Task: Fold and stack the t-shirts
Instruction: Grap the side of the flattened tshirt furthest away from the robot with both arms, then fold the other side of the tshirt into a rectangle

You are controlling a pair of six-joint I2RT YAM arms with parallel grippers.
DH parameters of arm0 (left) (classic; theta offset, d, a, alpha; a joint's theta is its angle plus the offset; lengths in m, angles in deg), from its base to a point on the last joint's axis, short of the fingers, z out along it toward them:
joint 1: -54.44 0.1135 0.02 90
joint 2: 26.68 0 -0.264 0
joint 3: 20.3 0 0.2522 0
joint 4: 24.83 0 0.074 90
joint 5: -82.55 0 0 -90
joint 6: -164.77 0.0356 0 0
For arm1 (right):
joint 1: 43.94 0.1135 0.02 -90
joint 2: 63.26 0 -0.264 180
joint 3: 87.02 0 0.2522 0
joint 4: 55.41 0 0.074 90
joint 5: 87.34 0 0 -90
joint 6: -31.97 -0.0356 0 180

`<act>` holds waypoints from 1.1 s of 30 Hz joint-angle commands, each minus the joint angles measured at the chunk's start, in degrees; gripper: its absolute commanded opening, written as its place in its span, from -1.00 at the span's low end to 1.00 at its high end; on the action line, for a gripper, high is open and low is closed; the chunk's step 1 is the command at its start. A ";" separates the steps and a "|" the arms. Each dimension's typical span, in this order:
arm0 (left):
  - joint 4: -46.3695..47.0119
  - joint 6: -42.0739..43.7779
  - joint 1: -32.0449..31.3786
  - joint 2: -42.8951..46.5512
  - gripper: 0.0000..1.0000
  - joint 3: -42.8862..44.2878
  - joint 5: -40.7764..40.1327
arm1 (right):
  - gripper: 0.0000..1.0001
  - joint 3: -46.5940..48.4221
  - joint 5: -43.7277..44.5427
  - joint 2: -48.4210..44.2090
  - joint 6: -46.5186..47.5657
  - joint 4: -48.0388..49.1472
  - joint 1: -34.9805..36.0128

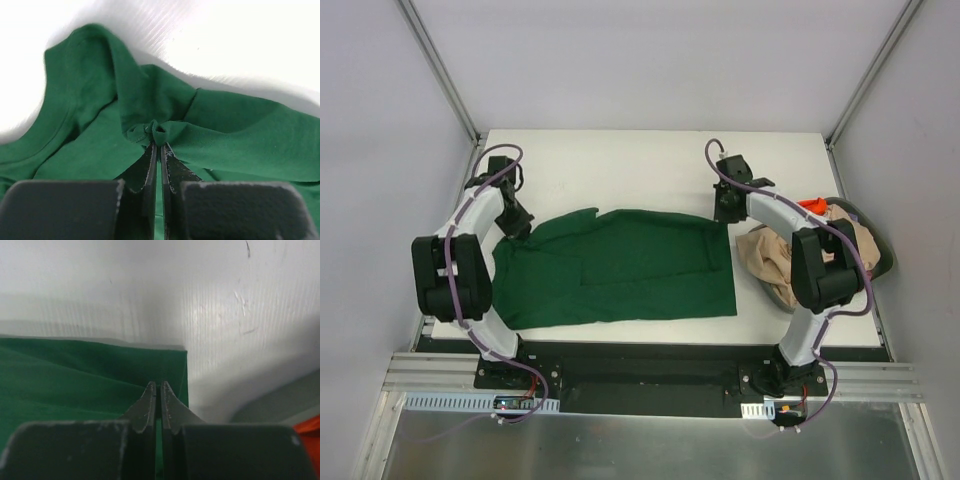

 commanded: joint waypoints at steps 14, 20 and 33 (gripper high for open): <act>1.76 -4.35 0.34 21.96 -1.00 -17.77 -7.68 | -0.93 -10.83 0.61 -14.35 1.12 -0.99 0.11; 1.23 -4.00 0.43 25.83 -1.00 -17.51 -8.83 | -0.93 -11.18 -0.70 -15.66 1.30 -1.69 0.11; 1.14 -7.86 0.51 27.16 -1.00 -27.87 -8.57 | -0.81 -17.51 -3.43 -15.67 -0.46 -0.38 0.03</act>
